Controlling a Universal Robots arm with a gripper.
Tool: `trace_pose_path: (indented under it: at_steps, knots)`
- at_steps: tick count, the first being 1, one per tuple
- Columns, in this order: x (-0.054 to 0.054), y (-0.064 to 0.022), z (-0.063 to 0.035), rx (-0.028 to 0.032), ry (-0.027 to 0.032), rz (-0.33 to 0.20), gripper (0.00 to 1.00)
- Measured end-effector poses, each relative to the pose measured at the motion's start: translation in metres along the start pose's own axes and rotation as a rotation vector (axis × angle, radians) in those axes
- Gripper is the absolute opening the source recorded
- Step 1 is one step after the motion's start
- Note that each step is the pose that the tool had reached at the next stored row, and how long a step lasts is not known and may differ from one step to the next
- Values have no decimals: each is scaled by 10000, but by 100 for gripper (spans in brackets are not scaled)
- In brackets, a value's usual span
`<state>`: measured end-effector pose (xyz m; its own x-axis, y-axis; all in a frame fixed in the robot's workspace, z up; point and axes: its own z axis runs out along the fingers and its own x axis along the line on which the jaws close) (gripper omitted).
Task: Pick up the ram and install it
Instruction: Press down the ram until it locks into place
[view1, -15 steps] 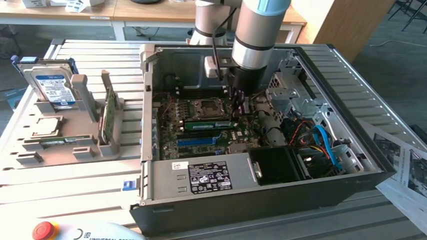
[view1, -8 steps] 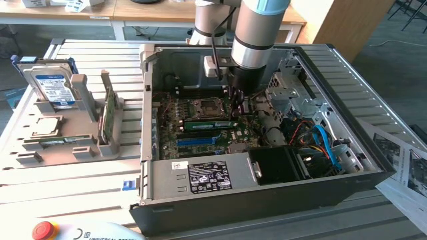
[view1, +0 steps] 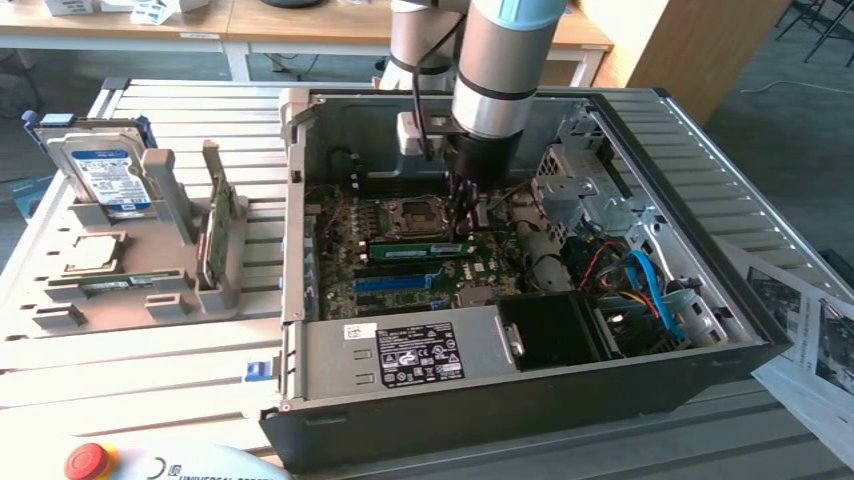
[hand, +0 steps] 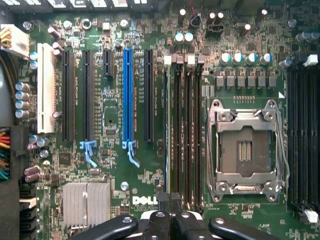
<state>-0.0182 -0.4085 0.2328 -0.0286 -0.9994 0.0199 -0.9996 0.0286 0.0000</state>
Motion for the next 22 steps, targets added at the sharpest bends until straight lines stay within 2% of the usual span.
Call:
trace_pose_path:
  at_steps: [5,13,22]
  knots:
    - [2,93,1,10,2,0,11]
    - [-2,302,2,72,-1,2,11]
    - [2,485,2,115,-2,2,11]
